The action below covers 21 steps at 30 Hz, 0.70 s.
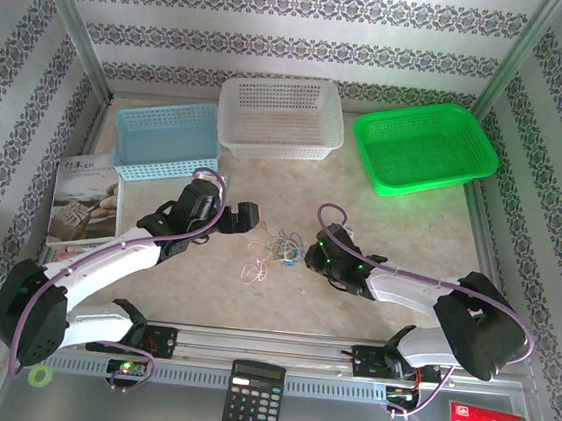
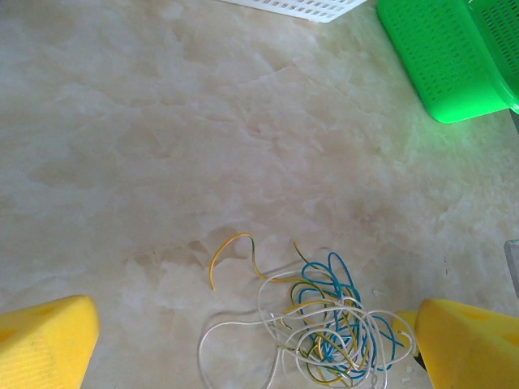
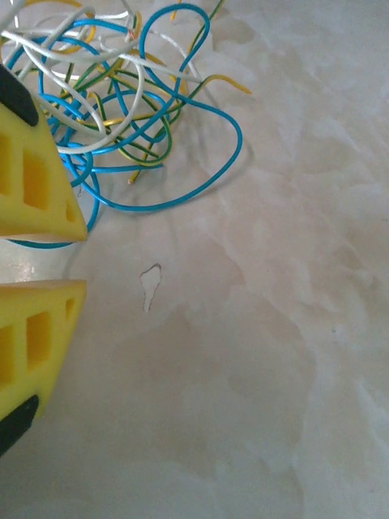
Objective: Untangle the cables
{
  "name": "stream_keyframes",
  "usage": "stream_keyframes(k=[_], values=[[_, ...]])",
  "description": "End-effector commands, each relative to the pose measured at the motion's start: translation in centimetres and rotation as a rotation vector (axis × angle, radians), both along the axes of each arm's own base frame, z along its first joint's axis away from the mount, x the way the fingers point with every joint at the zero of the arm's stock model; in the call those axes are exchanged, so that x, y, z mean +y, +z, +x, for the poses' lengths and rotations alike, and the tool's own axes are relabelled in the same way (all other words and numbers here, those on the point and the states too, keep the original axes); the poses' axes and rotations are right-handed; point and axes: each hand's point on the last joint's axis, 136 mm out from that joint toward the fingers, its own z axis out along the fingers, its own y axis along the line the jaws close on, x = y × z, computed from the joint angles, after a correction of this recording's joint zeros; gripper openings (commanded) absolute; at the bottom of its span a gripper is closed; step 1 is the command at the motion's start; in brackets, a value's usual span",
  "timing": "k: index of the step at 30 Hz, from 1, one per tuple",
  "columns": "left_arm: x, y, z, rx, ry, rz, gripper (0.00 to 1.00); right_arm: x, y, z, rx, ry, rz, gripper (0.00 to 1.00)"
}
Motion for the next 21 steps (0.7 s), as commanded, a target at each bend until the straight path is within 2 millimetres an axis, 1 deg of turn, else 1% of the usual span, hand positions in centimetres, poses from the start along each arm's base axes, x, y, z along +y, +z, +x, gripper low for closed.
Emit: stream_keyframes(k=[1, 4, 8, 9, 13, 16, 19, 21], values=[[-0.4, 0.8, 0.0, -0.006, 0.001, -0.019, 1.00, 0.6, 0.6, 0.9, -0.032, -0.005, 0.009, 0.19], [-0.3, 0.8, -0.1, -0.007, 0.002, -0.018, 1.00, 0.8, 0.8, 0.8, -0.034, 0.000, 0.019, 0.18], [-0.3, 0.7, -0.1, -0.006, 0.004, -0.019, 1.00, 0.7, 1.0, 0.9, -0.043, 0.003, 0.019, 0.02], [-0.3, 0.7, -0.1, -0.007, 0.004, -0.022, 1.00, 0.6, 1.1, 0.9, -0.046, 0.003, 0.019, 0.00], [-0.3, 0.7, -0.1, -0.005, 0.003, -0.023, 1.00, 0.6, 1.4, 0.9, -0.053, 0.010, 0.023, 0.00], [-0.3, 0.7, -0.1, -0.005, 0.003, -0.021, 1.00, 0.7, 2.2, 0.9, -0.071, 0.023, 0.036, 0.00], [-0.2, 0.8, -0.2, -0.009, 0.003, -0.018, 1.00, 0.8, 3.6, 0.9, -0.112, 0.035, 0.053, 0.00], [-0.1, 0.9, -0.2, -0.013, 0.002, -0.012, 1.00, 0.7, 5.2, 1.0, -0.151, 0.047, 0.060, 0.00]])
